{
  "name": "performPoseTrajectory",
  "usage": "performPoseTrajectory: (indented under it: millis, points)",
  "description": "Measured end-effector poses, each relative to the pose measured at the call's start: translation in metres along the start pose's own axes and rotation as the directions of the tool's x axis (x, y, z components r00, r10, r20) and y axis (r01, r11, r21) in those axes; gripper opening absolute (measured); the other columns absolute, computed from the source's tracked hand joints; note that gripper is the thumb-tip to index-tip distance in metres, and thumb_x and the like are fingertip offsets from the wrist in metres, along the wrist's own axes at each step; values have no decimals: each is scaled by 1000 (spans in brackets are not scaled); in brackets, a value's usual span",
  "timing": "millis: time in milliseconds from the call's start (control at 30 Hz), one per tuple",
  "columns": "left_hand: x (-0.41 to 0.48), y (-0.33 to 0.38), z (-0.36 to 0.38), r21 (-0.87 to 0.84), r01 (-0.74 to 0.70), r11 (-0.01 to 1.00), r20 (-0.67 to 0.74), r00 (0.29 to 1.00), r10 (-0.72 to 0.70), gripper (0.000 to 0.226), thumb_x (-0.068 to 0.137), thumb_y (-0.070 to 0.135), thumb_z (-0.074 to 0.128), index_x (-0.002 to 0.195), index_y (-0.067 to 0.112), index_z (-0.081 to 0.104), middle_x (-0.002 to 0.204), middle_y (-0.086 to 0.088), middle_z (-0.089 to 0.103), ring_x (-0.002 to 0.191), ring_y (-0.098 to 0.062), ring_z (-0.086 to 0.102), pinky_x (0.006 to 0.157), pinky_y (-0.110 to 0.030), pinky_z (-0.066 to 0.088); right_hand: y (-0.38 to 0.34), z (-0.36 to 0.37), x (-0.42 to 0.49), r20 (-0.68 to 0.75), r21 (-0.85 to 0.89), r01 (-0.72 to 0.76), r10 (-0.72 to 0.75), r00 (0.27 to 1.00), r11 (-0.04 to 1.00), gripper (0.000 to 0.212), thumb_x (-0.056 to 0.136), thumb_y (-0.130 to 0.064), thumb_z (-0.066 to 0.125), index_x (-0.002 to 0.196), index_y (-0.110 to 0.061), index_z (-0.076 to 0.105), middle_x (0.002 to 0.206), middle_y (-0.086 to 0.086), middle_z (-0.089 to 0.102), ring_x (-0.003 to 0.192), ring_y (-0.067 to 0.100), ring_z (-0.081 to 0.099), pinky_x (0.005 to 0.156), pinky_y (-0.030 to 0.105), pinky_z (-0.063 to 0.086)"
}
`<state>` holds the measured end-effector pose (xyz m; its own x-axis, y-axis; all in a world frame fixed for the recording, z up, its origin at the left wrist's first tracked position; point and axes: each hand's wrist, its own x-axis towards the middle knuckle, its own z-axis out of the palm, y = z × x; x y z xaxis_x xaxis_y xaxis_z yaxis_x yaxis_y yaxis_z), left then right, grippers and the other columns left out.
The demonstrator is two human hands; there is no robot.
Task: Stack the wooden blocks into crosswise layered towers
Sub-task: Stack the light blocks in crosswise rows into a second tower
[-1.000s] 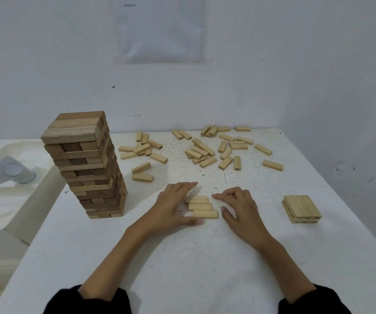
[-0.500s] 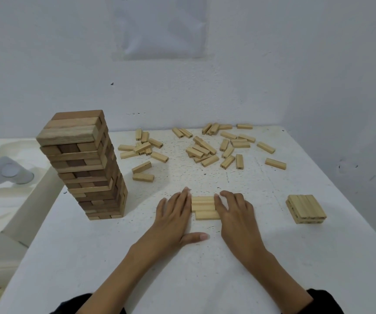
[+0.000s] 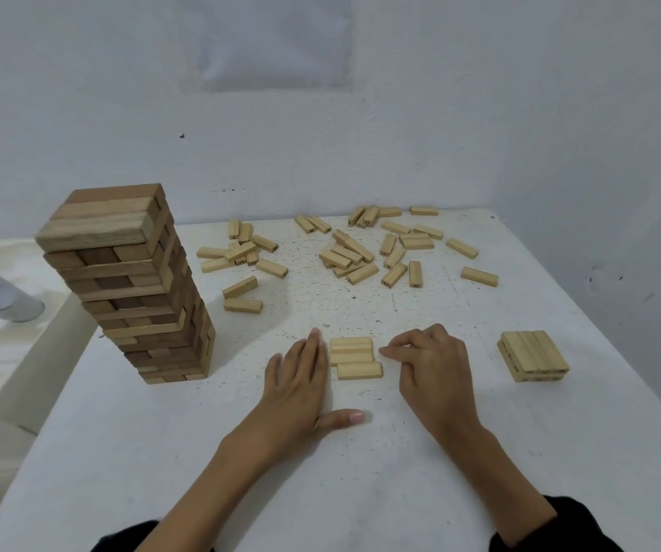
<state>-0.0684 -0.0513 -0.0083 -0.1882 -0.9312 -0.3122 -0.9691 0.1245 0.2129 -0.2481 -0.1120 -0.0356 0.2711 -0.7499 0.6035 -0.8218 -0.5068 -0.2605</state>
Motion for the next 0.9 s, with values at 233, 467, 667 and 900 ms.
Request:
performPoseTrajectory:
  millis: [233,467,667,900]
  points:
    - [1,2,6,-16,-37,999,-9,999,37,128,34,94,-24,133,14,-37,137,1,-45,139,-15,-28,115,-42,-14,-2,2,1,-27,12,33,-33,999,999,45,75,-12,33,76,-21,77,74,-8,68,69,20,58,64,27,33]
    - [-1,3,2,-33,-35,999,19,999,36,137,35,94,-20,141,9,-30,149,-5,-38,140,-17,-29,115,-44,-14,11,-6,0,-18,221,-28,33,999,975,40,73,-14,33,59,-21,69,67,-9,62,67,17,52,61,25,33]
    - [-2,7,7,-17,-4,1000,3,1000,4,142,29,94,-24,141,7,-31,150,-8,-36,140,-19,-29,116,-45,-11,2,-2,1,13,220,10,-13,1000,975,39,75,-14,34,63,-21,70,66,-8,62,65,17,53,61,21,29]
    - [-2,-6,-3,-98,-50,994,-65,997,44,141,33,97,-18,149,16,-15,156,0,-20,142,-13,-15,115,-38,-8,7,-3,4,135,451,-164,115,984,877,35,75,-29,42,91,-24,72,86,-9,65,82,10,52,72,38,49]
